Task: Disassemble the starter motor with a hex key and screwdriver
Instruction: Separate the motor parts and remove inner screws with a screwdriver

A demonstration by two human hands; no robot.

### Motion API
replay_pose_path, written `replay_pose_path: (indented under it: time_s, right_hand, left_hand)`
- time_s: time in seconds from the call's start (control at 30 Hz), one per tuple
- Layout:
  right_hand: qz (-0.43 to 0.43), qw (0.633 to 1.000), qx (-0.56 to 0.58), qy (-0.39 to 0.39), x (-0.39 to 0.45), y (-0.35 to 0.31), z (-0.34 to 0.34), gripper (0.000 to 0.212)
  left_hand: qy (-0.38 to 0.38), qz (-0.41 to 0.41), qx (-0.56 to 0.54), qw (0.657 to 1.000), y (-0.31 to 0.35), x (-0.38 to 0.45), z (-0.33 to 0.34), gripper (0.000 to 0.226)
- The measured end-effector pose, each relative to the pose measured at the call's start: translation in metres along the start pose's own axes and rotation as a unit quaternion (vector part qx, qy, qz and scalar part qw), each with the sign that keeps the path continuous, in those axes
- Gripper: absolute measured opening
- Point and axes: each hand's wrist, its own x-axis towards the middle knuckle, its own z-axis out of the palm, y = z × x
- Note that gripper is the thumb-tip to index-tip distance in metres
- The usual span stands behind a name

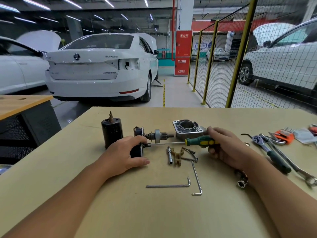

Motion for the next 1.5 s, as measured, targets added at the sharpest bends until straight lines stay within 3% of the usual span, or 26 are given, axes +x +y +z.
replay_pose_path:
  time_s: [0.07,0.13,0.23,0.4,0.47,0.6,0.77,0.97,1.03,1.13,1.27,1.33,1.43,1.5]
  right_hand:
    - [0.008,1.0,-0.027,-0.001,0.0,-0.002,-0.004,0.037]
    - [-0.004,0.999,0.017,-0.028,-0.001,-0.001,-0.006,0.027]
    - [-0.022,0.996,0.079,-0.027,0.0,0.001,-0.003,0.047]
    - [0.005,0.999,-0.052,0.012,-0.003,-0.005,0.004,0.031]
    - [-0.002,0.999,-0.039,-0.01,-0.004,-0.006,-0.001,0.024]
    - [-0.014,0.998,0.047,-0.03,-0.005,-0.005,-0.001,0.045]
    - [0.026,0.995,-0.096,-0.001,-0.005,-0.008,0.001,0.034]
    - [-0.016,0.997,0.064,-0.032,-0.004,-0.005,-0.001,0.036]
    - [-0.003,1.0,0.004,-0.029,-0.005,-0.006,0.002,0.031]
    - [0.04,0.994,-0.1,-0.016,-0.005,-0.008,-0.003,0.046]
    - [0.01,0.998,-0.015,-0.06,-0.003,-0.004,-0.008,0.028]
    - [0.0,0.998,0.034,-0.054,-0.001,-0.001,-0.006,0.036]
    - [0.01,0.999,-0.021,-0.033,-0.004,-0.003,0.003,0.03]
    - [0.028,0.996,-0.081,-0.007,-0.003,-0.005,-0.001,0.044]
  left_hand:
    - [0.001,0.0,0.001,1.0,0.0,0.0,0.0,0.065]
    - [0.0,0.0,0.003,1.0,0.001,0.0,0.0,0.065]
    - [-0.002,-0.001,0.003,1.0,0.001,0.0,0.0,0.065]
    - [-0.001,-0.001,-0.001,1.0,0.002,-0.001,-0.001,0.065]
    - [0.001,0.002,-0.002,1.0,0.003,-0.001,-0.001,0.065]
    - [-0.001,0.005,0.0,1.0,0.003,-0.001,-0.001,0.066]
    - [-0.001,0.005,-0.002,1.0,0.002,-0.001,-0.001,0.065]
    - [0.011,-0.001,-0.022,1.0,0.002,-0.002,0.0,0.067]
    - [0.014,-0.004,-0.023,1.0,0.001,-0.002,0.0,0.07]
    - [0.01,-0.006,-0.022,1.0,0.0,-0.002,0.0,0.07]
    - [0.003,-0.005,-0.015,1.0,0.0,-0.003,-0.002,0.066]
    - [0.0,0.001,-0.009,1.0,0.0,-0.004,-0.002,0.061]
    - [-0.004,0.013,-0.001,1.0,0.0,-0.002,-0.003,0.056]
    - [-0.003,0.013,-0.004,1.0,-0.001,-0.003,-0.002,0.056]
